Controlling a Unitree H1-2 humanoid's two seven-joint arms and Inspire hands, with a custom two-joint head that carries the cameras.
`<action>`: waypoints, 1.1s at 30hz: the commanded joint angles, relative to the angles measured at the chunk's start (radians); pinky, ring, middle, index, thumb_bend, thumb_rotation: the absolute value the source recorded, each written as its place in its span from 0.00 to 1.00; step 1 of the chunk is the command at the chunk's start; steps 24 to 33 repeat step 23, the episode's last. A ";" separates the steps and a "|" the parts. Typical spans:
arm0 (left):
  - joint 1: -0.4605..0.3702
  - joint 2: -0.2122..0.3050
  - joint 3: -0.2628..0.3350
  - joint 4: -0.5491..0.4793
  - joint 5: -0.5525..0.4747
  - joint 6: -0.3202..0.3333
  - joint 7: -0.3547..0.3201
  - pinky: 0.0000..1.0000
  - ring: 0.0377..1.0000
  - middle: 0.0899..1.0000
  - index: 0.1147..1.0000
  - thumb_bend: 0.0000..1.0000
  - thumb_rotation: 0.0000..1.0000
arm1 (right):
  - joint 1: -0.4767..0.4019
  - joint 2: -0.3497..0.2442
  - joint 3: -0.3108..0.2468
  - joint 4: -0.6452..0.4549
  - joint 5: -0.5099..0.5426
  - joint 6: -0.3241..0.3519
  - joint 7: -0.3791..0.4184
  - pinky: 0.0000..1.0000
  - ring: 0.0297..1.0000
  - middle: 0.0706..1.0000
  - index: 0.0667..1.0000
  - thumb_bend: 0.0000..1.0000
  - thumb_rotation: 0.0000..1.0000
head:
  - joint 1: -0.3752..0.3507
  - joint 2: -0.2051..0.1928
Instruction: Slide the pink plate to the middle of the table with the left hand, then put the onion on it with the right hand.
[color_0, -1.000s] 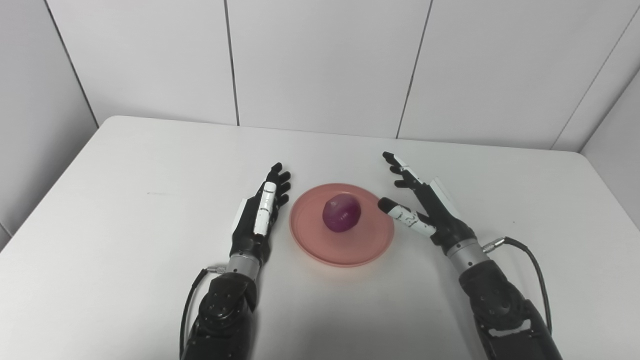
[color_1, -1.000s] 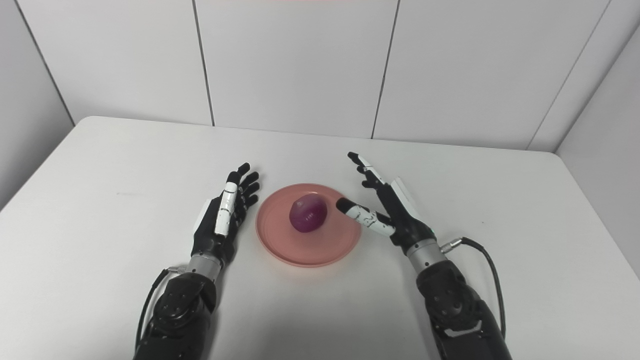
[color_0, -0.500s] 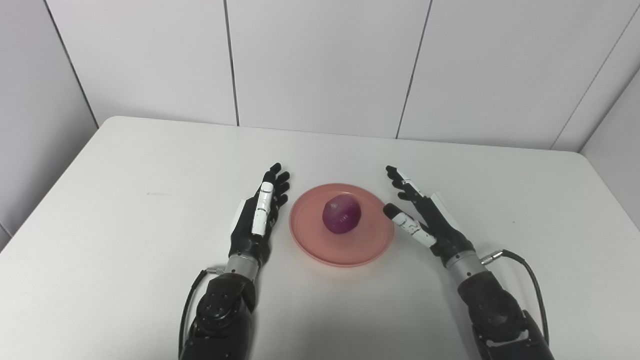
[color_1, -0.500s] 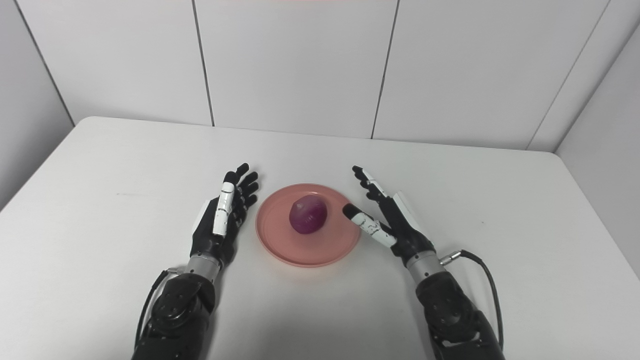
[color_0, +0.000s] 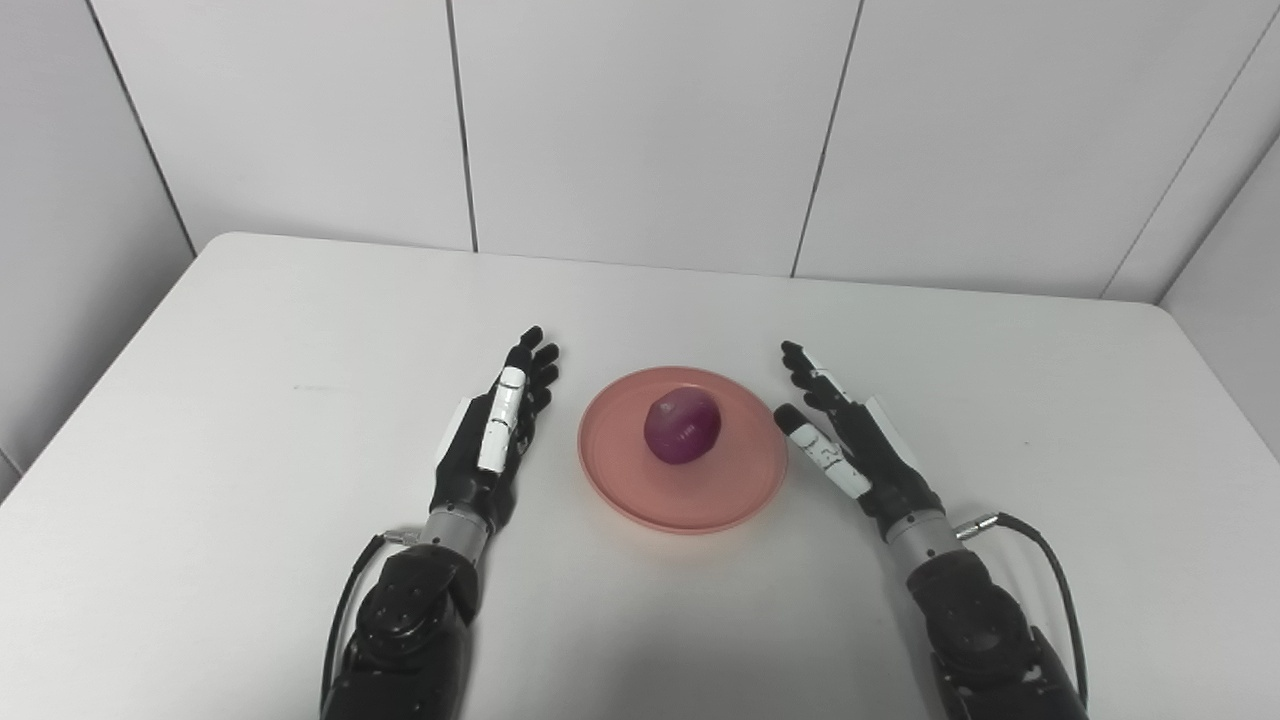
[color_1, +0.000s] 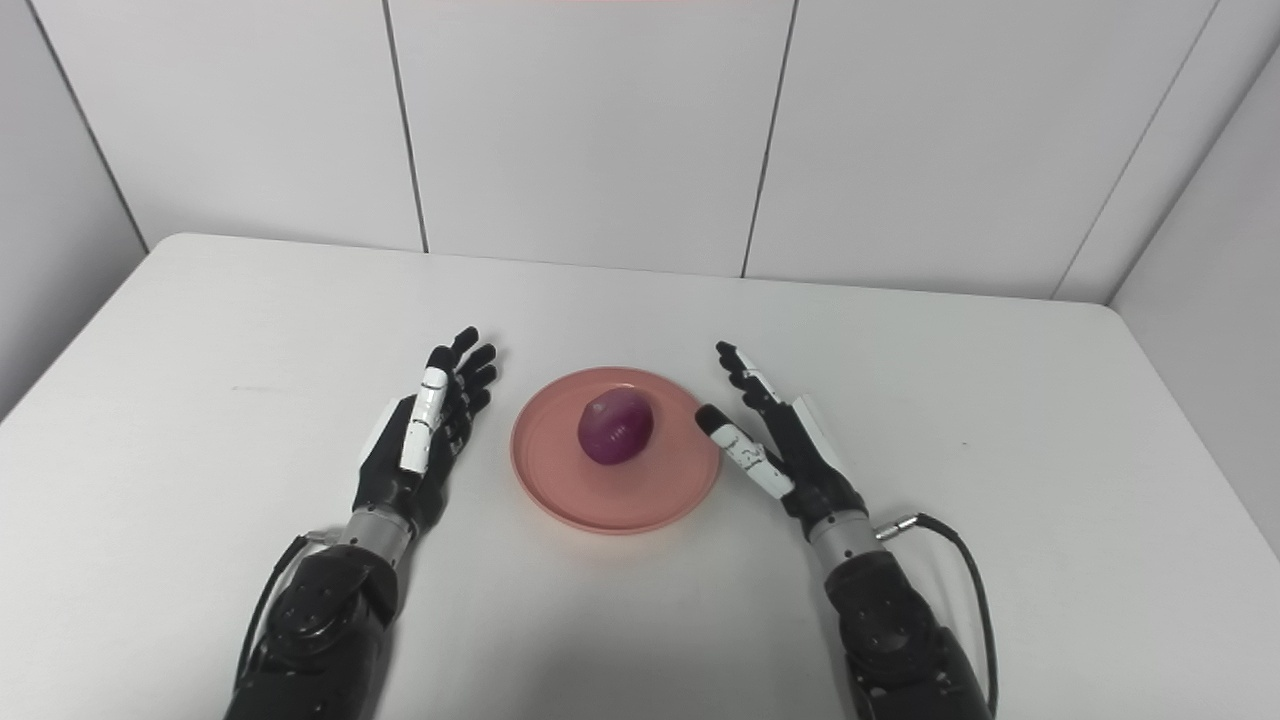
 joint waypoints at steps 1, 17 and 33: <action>-0.032 0.011 0.000 -0.007 0.000 -0.034 -0.012 0.99 0.97 0.96 0.95 0.62 1.00 | -0.039 0.005 -0.010 -0.025 0.015 -0.026 -0.018 0.96 0.96 0.96 0.99 0.75 1.00 | 0.000 0.000; -0.036 0.010 -0.010 0.022 0.011 -0.063 -0.011 0.99 0.97 0.95 0.94 0.64 1.00 | -0.025 0.036 -0.035 -0.020 0.052 -0.013 -0.031 0.95 0.96 0.97 1.00 0.73 1.00 | -0.010 -0.008; -0.033 0.005 -0.015 0.018 0.025 -0.060 -0.001 0.98 0.96 0.95 0.94 0.65 1.00 | -0.015 0.049 -0.038 -0.026 0.068 -0.029 -0.034 0.94 0.96 0.97 0.99 0.70 1.00 | -0.005 -0.012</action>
